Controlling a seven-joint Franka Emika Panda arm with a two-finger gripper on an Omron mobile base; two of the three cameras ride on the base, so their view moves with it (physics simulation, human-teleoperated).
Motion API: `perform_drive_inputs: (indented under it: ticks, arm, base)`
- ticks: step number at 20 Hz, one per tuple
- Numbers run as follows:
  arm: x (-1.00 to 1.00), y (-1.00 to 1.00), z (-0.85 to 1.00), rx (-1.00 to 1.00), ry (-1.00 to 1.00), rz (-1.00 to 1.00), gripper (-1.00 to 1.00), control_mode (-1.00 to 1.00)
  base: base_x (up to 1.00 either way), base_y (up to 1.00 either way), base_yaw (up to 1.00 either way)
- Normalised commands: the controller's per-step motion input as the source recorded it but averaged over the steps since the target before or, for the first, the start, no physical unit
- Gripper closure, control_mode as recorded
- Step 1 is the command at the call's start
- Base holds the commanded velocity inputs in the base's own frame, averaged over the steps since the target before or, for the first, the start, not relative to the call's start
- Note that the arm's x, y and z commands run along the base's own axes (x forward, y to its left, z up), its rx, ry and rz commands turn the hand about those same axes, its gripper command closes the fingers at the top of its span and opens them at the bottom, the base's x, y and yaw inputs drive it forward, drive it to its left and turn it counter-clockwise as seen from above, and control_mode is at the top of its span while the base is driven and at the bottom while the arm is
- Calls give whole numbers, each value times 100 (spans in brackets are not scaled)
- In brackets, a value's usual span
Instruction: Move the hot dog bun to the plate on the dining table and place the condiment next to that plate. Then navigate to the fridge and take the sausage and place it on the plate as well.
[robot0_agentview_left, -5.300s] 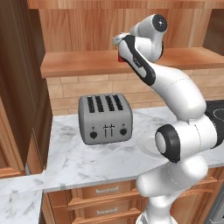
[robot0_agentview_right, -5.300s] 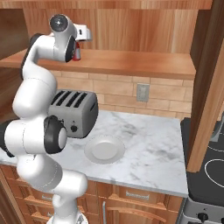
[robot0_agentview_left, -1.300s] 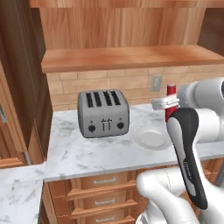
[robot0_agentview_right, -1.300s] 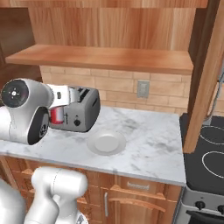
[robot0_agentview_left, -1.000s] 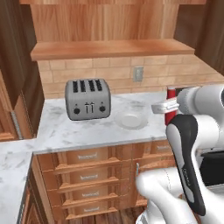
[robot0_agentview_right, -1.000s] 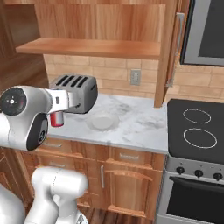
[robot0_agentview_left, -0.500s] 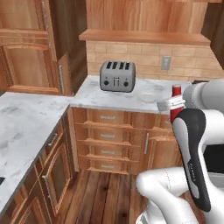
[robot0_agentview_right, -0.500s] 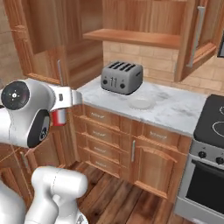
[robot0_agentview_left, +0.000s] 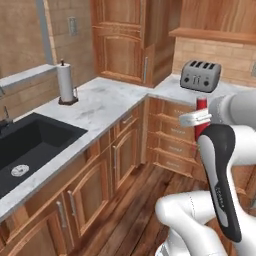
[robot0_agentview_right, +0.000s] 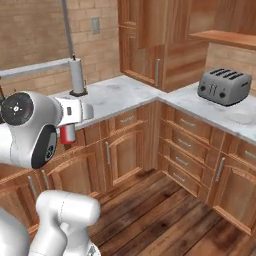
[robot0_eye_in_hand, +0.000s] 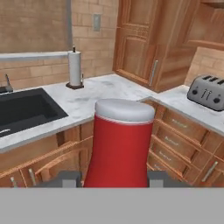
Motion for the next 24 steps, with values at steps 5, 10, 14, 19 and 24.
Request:
perform_drive_inputs:
  ticks: [5, 10, 14, 19, 24]
  arm:
    - [0, 0, 0, 0, 0, 0, 100, 100]
    - [0, 0, 0, 0, 0, 0, 100, 100]
    - [0, 0, 0, 0, 0, 0, 100, 100]
    - [0, 0, 0, 0, 0, 0, 100, 100]
    - [0, 0, 0, 0, 0, 0, 100, 100]
  base:
    - [-100, 82, 45]
    - [-100, 100, 32]
    - [-100, 100, 32]
    - [-100, 100, 31]
    - [-100, 100, 30]
